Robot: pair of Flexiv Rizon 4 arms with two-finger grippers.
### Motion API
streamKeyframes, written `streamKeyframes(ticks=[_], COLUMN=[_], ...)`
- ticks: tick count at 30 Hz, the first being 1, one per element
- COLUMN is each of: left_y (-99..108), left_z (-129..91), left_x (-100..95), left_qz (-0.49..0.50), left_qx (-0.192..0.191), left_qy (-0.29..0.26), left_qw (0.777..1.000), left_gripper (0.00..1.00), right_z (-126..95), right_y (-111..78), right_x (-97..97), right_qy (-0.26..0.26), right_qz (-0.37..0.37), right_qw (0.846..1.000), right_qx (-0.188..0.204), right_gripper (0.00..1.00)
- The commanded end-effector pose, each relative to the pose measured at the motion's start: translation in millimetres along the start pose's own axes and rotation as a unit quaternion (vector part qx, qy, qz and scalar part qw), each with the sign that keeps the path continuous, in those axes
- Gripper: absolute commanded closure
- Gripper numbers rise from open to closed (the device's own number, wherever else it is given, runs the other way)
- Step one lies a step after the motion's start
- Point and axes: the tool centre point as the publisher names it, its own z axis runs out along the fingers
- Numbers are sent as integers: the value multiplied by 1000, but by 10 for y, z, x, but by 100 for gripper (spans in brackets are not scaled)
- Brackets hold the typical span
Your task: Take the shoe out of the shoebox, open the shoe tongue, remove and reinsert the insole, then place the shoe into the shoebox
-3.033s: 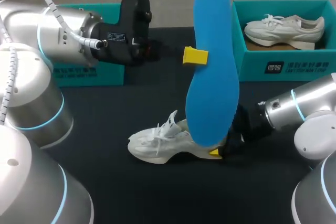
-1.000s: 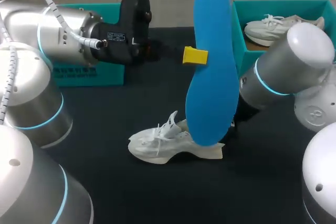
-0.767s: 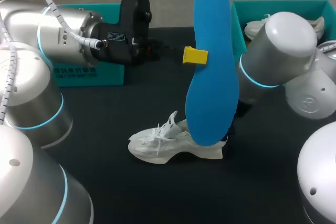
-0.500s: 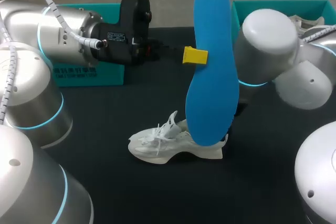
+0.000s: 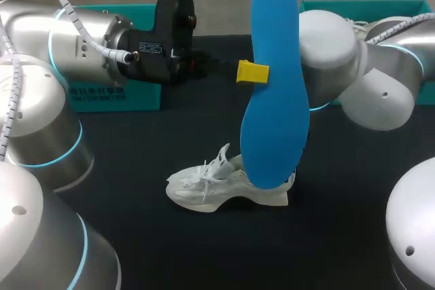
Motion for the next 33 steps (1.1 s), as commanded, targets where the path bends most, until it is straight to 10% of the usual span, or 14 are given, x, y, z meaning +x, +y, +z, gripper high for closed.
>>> streamKeyframes(ticks=[1, 33], left_y=[9, 9], left_z=[14, 14], left_x=[-7, -7], left_qz=[0, 0], left_qx=[1, 1], left_qy=[0, 0], left_qw=[1000, 1000], left_gripper=[100, 100], right_z=[8, 39], right_y=[9, 44], right_x=[7, -35], right_qy=[-1, 0], right_qz=[0, -2], right_qw=[1000, 1000], right_qx=[1, -2], right_gripper=[0, 0])
